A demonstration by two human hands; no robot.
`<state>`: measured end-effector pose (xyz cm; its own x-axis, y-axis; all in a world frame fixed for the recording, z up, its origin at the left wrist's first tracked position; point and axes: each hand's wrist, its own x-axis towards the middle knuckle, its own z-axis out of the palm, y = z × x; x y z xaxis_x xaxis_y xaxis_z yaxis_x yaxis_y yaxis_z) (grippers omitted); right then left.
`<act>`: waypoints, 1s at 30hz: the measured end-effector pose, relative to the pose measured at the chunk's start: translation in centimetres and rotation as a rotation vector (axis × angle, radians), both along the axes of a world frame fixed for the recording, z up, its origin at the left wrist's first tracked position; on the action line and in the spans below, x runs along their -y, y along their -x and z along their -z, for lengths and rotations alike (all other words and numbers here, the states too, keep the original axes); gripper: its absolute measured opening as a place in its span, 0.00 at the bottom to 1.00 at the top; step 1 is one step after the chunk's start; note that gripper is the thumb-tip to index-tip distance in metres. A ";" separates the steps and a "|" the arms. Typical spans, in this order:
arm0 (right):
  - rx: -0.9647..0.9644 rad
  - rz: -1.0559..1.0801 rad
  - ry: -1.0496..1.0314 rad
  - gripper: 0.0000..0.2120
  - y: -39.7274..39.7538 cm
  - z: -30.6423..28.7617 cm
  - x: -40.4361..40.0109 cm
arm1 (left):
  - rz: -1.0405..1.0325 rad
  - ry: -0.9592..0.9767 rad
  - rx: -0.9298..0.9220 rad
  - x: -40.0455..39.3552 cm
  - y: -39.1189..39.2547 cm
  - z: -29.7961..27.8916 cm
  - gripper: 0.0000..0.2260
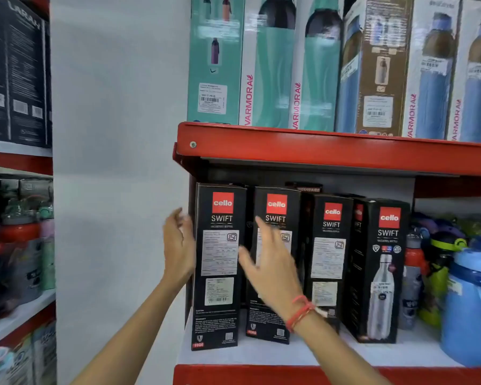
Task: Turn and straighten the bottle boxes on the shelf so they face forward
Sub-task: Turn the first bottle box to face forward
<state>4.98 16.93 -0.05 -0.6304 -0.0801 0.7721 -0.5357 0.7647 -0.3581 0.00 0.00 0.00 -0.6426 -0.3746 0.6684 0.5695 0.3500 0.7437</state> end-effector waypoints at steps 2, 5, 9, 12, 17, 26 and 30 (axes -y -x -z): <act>0.239 -0.009 0.022 0.41 0.3 1.4 2.2 | 0.240 -0.012 0.263 0.3 -0.1 0.3 0.25; 0.394 -0.002 0.086 0.52 0.8 3.5 5.3 | 0.488 0.048 0.408 0.6 -0.9 0.7 0.21; 0.377 0.083 0.139 0.63 1.0 2.9 7.1 | 0.530 0.069 0.385 2.2 -1.2 0.5 0.20; 0.348 0.058 0.101 0.66 1.1 2.0 6.8 | 0.553 0.050 0.376 4.0 -1.2 0.5 0.26; 0.415 -0.124 0.079 0.64 2.4 -0.5 4.3 | 0.547 0.085 0.235 5.6 -1.6 0.7 0.28; 0.469 -0.309 0.107 0.56 4.7 -1.3 2.7 | 0.198 0.226 0.089 2.3 -1.5 2.0 0.40; 0.449 -0.264 0.102 0.53 5.3 -0.2 2.8 | 0.161 0.233 0.155 1.3 -1.0 2.8 0.40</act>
<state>-0.27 14.16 0.11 -0.8693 -0.2194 0.4428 -0.4821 0.5734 -0.6624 0.99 -1.32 -2.85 -0.7821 -0.1077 0.6138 0.5177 0.4358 0.7362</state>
